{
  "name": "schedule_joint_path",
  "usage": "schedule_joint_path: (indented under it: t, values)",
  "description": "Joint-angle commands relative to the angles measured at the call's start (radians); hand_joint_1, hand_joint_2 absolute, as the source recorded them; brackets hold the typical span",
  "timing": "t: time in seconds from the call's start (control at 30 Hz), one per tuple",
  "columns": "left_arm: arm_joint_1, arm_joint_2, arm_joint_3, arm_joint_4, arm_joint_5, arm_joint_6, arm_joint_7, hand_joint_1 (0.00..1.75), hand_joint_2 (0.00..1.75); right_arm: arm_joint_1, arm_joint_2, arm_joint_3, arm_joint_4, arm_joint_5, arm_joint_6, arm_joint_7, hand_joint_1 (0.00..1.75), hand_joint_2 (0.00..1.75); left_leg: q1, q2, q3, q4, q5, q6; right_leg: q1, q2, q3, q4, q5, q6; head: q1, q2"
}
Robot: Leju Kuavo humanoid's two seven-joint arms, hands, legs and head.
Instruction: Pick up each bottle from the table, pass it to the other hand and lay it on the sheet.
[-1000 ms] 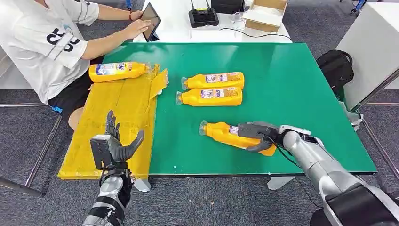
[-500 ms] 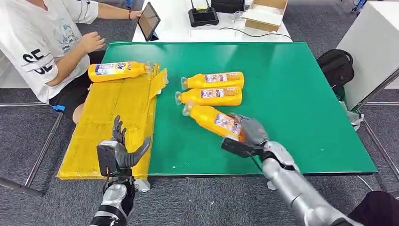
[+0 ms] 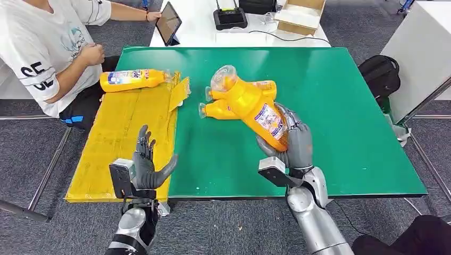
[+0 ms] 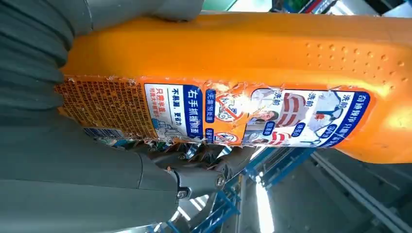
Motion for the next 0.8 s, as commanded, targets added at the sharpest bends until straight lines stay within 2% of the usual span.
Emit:
schedule_joint_path:
  t: [0.03,0.07,0.17,0.2,0.4,0.43,0.5,0.53,0.7,0.8]
  values:
    - [0.002,0.041,-0.110,-0.067,0.044,-0.123,0.016,0.00,1.75,0.009,0.043,-0.033,0.077,-0.055,0.125,-0.060,1.75,1.75,0.001,0.002,0.005,0.000,-0.003,0.001,0.002,0.001,0.005,-0.001,-0.002,-0.004,0.000,0.000]
    - [-0.006,0.043,-0.134,-0.070,0.092,-0.203,0.047,0.00,1.75,0.006,0.055,-0.012,0.129,-0.078,0.188,-0.081,1.75,1.75,0.001,0.001,0.004,-0.001,-0.002,0.000,0.002,0.000,0.003,-0.001,-0.001,-0.003,0.000,0.000]
    - [-0.019,0.034,-0.163,-0.057,0.138,-0.261,0.077,0.00,1.75,0.006,0.112,0.025,0.256,-0.102,0.229,-0.139,1.75,1.75,0.001,0.002,0.004,-0.001,-0.001,0.000,0.002,0.002,0.003,-0.002,-0.001,-0.002,0.000,0.000]
    - [-0.020,0.034,-0.165,-0.054,0.138,-0.261,0.077,0.00,1.75,0.007,0.120,0.029,0.271,-0.097,0.216,-0.149,1.75,1.75,0.001,0.004,0.007,-0.002,-0.003,0.000,0.002,0.003,0.006,-0.002,-0.001,-0.004,0.000,0.000]
    - [-0.020,0.037,-0.163,-0.050,0.141,-0.261,0.076,0.00,1.75,-0.001,0.116,0.029,0.274,-0.098,0.218,-0.149,1.75,1.75,0.001,0.002,0.003,-0.001,-0.001,0.000,0.001,0.001,0.003,-0.001,-0.001,-0.003,0.000,0.000]
    - [-0.024,0.039,-0.169,-0.045,0.148,-0.274,0.076,0.00,1.75,0.009,0.127,0.033,0.276,-0.119,0.251,-0.149,1.75,1.75,0.001,0.003,0.004,-0.001,-0.002,0.001,0.002,0.001,0.004,-0.001,-0.001,-0.003,0.000,0.000]
    - [-0.032,0.036,-0.179,-0.030,0.148,-0.280,0.078,0.00,1.75,0.008,0.157,0.060,0.332,-0.118,0.267,-0.164,1.75,1.75,0.002,0.004,0.008,0.000,-0.004,0.001,0.003,0.002,0.008,-0.002,-0.002,-0.005,0.000,0.000]
    - [-0.038,0.034,-0.185,-0.017,0.147,-0.284,0.083,0.00,1.75,0.004,0.173,0.078,0.365,-0.121,0.273,-0.176,1.75,1.75,0.001,0.002,0.004,-0.001,-0.002,0.000,0.001,0.001,0.004,-0.001,-0.001,-0.003,0.000,0.000]
    - [-0.059,0.028,-0.205,0.031,0.135,-0.285,0.095,0.00,1.75,-0.025,0.222,0.184,0.474,-0.071,0.243,-0.197,1.75,1.75,0.002,0.006,0.009,-0.002,-0.004,0.000,0.003,0.004,0.007,-0.002,-0.002,-0.006,0.000,0.000]
    - [-0.069,0.023,-0.218,0.060,0.122,-0.282,0.106,0.00,1.75,-0.038,0.236,0.225,0.511,-0.064,0.244,-0.192,1.75,1.75,0.002,0.003,0.005,-0.001,-0.002,0.000,0.002,0.002,0.003,-0.001,-0.001,-0.004,0.000,0.000]
